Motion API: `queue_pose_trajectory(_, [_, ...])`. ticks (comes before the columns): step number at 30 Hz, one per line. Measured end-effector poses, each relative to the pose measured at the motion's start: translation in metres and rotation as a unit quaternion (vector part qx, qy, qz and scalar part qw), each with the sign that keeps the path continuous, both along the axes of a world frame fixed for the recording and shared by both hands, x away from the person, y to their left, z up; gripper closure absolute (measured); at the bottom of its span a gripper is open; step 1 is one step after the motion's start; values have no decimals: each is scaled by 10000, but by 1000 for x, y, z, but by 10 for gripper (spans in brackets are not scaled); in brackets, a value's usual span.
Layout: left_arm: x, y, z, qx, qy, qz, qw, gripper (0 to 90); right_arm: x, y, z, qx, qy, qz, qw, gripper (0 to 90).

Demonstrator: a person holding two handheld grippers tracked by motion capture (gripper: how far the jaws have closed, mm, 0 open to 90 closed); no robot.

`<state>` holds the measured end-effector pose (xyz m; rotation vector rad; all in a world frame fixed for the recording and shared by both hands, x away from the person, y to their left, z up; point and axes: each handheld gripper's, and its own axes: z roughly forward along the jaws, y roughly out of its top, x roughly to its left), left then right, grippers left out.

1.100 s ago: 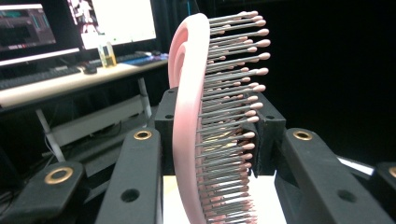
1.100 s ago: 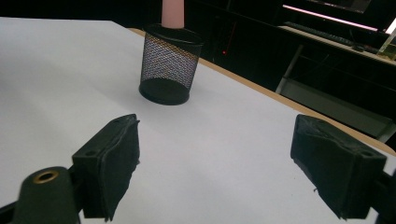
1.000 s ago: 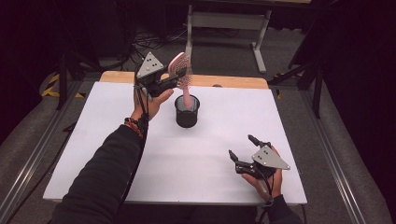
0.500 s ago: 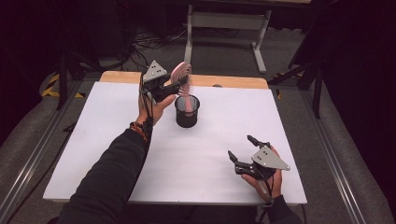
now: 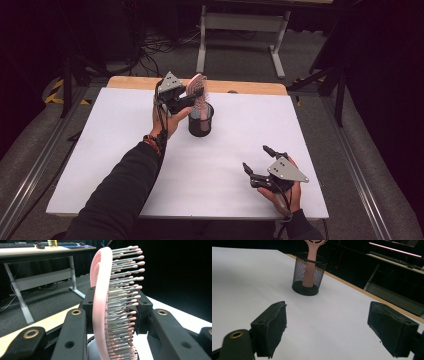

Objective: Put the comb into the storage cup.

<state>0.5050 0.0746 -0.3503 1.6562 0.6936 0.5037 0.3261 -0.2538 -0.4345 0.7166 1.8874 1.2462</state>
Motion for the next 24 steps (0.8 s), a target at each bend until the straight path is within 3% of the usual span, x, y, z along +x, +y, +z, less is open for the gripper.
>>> queue_pose_trajectory(12, [6,4,-13,-59,189,51,9998,633,0,2,-1,-68,37,58,10000,166])
queue_pose_trajectory(24, [15,19,-20,-150,349,411,9984,598,1,3,-3,-122,83,62,9999,165])
